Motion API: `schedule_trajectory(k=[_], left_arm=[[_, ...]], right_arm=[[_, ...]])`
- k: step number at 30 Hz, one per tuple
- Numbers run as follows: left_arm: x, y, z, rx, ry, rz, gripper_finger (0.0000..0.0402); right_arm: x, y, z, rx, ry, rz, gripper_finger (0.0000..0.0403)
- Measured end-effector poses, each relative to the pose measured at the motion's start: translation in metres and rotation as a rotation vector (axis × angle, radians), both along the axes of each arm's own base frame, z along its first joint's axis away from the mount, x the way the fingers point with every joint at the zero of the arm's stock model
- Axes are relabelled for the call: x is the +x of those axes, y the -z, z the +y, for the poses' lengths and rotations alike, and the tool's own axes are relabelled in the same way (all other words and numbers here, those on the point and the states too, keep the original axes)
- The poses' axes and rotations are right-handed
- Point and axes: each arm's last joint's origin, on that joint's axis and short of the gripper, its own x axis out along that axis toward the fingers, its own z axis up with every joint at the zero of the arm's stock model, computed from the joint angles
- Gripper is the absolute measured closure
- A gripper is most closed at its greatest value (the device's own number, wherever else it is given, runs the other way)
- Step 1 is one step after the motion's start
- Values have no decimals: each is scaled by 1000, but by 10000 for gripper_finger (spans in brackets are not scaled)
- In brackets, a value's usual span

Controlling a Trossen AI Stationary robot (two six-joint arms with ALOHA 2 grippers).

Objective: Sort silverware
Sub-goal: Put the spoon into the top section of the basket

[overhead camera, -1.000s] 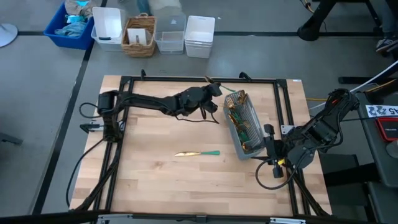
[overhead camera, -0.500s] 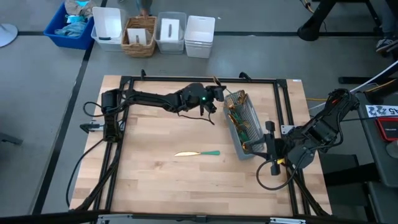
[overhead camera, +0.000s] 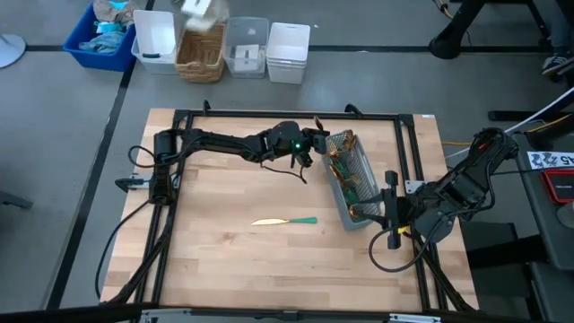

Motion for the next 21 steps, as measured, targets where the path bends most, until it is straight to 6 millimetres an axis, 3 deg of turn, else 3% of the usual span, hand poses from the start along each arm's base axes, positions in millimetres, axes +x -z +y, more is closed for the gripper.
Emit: schedule_trajectory(k=[9,21], left_arm=[[22,6,7,17,47,-3,387],[23,11,8,55,23,52,396]], right_arm=[[0,0,0,0,1,-1,271],[0,1,0,-45,-22,11,271]])
